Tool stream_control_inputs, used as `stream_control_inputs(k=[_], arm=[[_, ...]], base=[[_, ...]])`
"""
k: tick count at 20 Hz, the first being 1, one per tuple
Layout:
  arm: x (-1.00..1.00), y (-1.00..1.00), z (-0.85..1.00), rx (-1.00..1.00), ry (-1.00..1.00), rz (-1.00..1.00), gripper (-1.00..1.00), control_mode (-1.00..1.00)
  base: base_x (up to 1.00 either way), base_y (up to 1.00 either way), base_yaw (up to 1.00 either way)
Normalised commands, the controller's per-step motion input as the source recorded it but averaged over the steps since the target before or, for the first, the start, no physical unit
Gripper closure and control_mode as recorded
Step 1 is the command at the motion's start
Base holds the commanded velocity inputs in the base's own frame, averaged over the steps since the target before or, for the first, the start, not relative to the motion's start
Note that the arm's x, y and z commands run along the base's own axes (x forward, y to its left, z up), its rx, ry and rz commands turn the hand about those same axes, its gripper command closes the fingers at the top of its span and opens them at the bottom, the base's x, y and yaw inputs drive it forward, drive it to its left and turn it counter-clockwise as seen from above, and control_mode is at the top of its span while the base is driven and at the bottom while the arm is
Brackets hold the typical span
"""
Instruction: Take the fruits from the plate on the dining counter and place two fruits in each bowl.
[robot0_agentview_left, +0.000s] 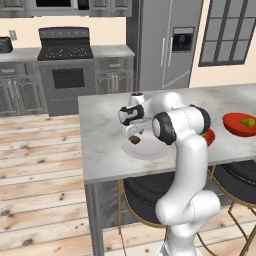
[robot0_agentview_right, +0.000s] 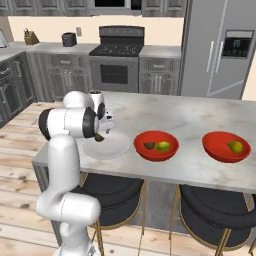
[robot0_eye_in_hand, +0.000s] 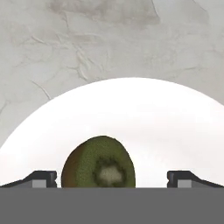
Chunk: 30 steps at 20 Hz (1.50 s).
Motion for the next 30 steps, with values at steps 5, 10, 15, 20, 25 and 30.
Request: stream_control_inputs(k=[5,10,15,20,25,30], arm=[[-0.27,0.00,-0.06,0.02,0.06,0.00,-1.00,-1.00],[-0.32,0.00,-0.01,0.00,0.00,0.00,-1.00,-1.00],[-0.43,0.00,0.00,0.01,-0.02,0.00,-1.00,-1.00],[0.02,-0.02,-0.11,0.00,0.00,0.00,-1.00,-1.00],[0.60,0.00,-0.01,0.00,0.00,0.01,-1.00,-1.00],[0.24,0.00,-0.01,0.00,0.01,0.01,-1.00,-1.00]], base=[[0.00,0.00,0.00],[0.00,0.00,0.00],[0.00,0.00,0.00],[0.00,0.00,0.00],[0.00,0.00,0.00],[0.00,0.00,0.00]])
